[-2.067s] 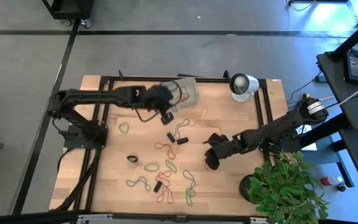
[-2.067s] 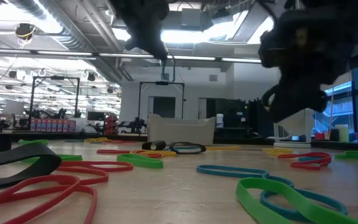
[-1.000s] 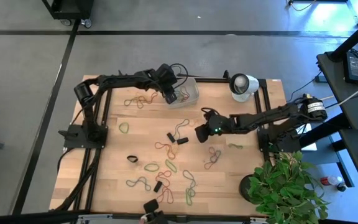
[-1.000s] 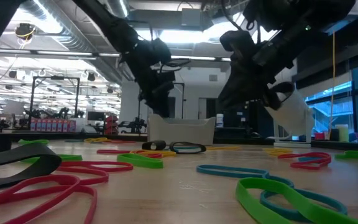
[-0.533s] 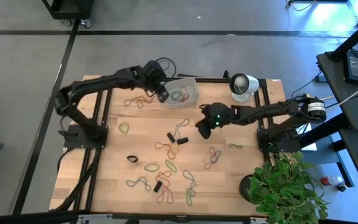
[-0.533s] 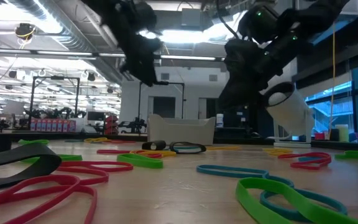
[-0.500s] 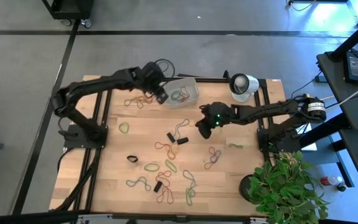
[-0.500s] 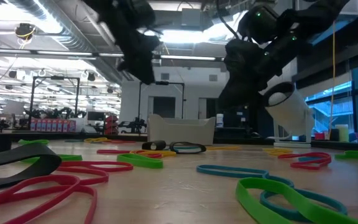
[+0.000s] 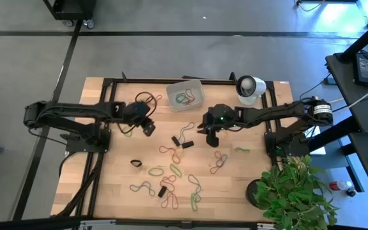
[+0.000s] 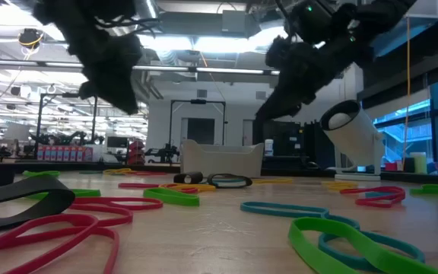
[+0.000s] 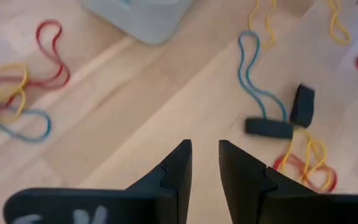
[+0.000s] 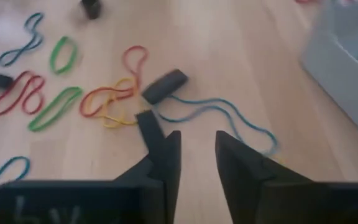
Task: Pick and place rubber bands into bin
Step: Put the black rubber band into the gray bin
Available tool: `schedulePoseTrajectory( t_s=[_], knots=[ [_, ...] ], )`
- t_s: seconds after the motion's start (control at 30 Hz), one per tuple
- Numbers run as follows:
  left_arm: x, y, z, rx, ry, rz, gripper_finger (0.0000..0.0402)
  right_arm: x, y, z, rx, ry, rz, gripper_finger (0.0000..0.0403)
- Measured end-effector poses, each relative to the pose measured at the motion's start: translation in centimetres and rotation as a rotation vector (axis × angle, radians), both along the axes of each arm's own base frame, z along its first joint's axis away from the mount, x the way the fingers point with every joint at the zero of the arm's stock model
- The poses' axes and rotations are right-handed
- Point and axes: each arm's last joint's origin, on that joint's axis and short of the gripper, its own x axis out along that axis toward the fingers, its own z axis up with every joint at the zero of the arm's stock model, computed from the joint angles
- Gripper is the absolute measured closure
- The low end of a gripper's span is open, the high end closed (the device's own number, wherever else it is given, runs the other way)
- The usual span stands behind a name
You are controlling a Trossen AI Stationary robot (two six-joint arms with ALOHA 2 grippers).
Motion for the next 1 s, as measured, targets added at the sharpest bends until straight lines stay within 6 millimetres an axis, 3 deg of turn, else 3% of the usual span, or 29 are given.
schedulePoseTrajectory(
  t_s=[0.1, 0.27, 0.63, 0.8, 1.0],
  knots=[
    [-0.7, -0.8, -0.4, 0.000, -0.010, -0.014, 0.0327, 1.4, 0.9, 0.5, -0.020, 0.026, 0.052, 0.0258],
    [-1.5, -1.2, -0.3, 0.031, -0.005, -0.066, 0.0327, 3.9, 2.6, -0.4, -0.046, 0.196, 0.148, 0.0224],
    [-2.4, -1.3, -1.3, 0.085, 0.042, -0.160, 0.0327, 9.4, 3.2, -2.9, -0.074, 0.429, 0.160, 0.0245],
    [-2.4, -1.4, -1.4, 0.087, 0.049, -0.204, 0.0327, 10.6, 3.2, -3.6, -0.060, 0.482, 0.139, 0.0246],
    [-2.4, -1.4, -1.4, 0.099, 0.055, -0.220, 0.0327, 10.6, 3.5, -5.1, -0.029, 0.535, 0.106, 0.0247]
  ],
)
